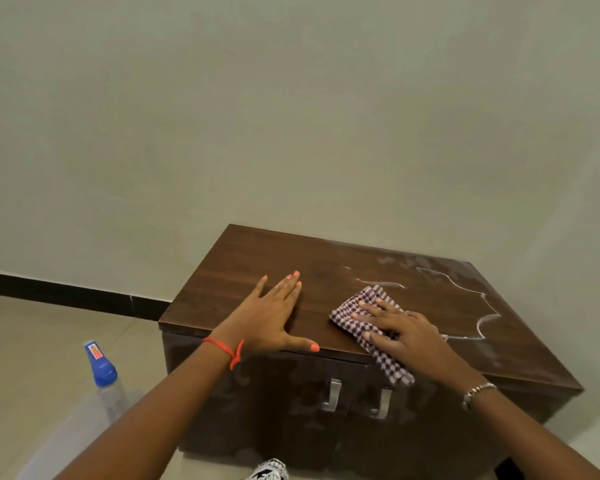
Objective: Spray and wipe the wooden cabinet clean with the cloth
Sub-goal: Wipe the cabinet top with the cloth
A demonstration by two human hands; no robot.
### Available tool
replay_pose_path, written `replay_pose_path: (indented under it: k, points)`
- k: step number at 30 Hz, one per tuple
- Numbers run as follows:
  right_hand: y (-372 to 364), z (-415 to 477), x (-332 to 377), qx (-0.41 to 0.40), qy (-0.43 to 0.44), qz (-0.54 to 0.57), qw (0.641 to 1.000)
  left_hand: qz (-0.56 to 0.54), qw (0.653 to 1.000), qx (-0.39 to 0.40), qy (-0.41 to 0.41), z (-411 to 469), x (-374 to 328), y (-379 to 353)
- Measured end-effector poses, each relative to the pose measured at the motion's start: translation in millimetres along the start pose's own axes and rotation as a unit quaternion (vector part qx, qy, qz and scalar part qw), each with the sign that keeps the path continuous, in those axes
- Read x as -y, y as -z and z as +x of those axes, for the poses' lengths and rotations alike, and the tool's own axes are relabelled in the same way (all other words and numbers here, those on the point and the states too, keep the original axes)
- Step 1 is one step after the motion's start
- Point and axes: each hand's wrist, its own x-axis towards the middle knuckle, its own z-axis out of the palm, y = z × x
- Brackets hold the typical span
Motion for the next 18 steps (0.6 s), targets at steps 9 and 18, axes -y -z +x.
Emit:
replay_pose_path:
  k: [9, 18]
  points:
    - [-10, -15, 0, -0.006, 0.044, -0.028, 0.999, -0.021, 1.0, 0.023, -0.002, 1, 1, -8]
    - [2, 15, -30, -0.014, -0.1, -0.057, 0.993, -0.02, 1.0, 0.012, -0.007, 3, 2, -11]
